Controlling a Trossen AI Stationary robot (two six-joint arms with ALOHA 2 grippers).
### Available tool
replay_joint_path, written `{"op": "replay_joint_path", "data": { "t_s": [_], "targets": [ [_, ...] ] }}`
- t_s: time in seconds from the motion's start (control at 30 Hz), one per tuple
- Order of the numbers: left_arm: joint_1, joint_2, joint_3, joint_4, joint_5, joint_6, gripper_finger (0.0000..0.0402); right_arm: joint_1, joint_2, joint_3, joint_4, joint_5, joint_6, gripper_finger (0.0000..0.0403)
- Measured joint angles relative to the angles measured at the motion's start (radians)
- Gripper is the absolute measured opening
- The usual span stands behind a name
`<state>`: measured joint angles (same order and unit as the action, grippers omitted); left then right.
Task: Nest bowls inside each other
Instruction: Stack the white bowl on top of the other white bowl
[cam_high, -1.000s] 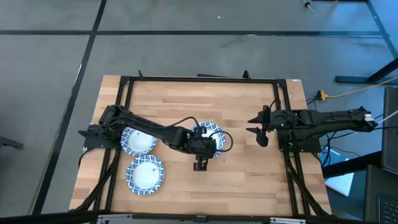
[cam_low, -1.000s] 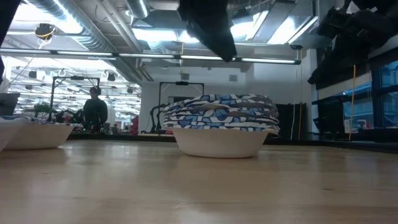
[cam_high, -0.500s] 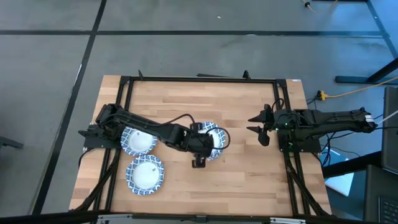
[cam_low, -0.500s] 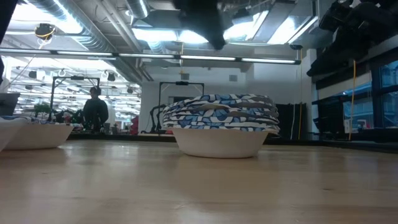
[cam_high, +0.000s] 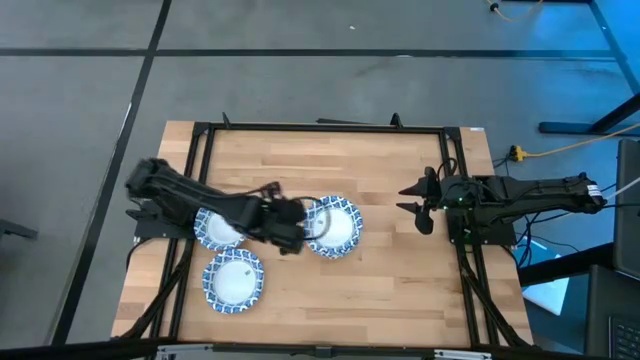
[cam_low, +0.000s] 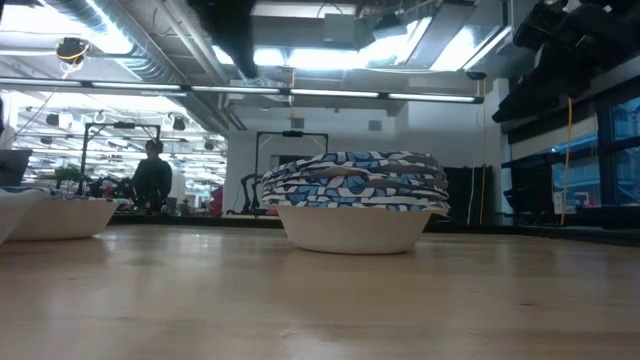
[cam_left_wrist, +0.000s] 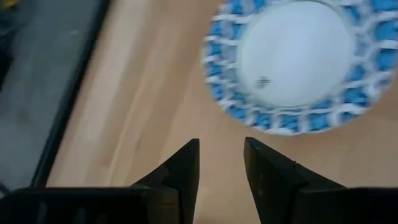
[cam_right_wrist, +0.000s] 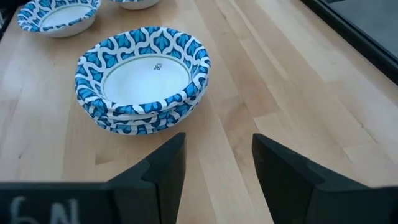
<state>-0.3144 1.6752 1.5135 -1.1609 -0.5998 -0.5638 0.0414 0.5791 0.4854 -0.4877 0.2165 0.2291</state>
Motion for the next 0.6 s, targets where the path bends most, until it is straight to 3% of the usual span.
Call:
{"op": "replay_joint_path", "data": {
  "t_s": [0.13, 0.3, 0.6],
  "targets": [
    [-0.037, -0.159, -0.172, 0.006, -0.073, -0.168, 0.012, 0.0, 0.0, 0.0, 0.026, 0.0, -0.004, 0.0184],
    [-0.088, -0.309, -0.402, 0.03, -0.062, -0.336, 0.012, 0.0, 0.0, 0.0, 0.049, 0.0, -0.005, 0.0184],
    [-0.128, -0.416, -0.69, 0.09, 0.208, -0.668, 0.012, 0.0, 0.001, 0.0, 0.101, 0.001, -0.029, 0.0184]
  ]
}}
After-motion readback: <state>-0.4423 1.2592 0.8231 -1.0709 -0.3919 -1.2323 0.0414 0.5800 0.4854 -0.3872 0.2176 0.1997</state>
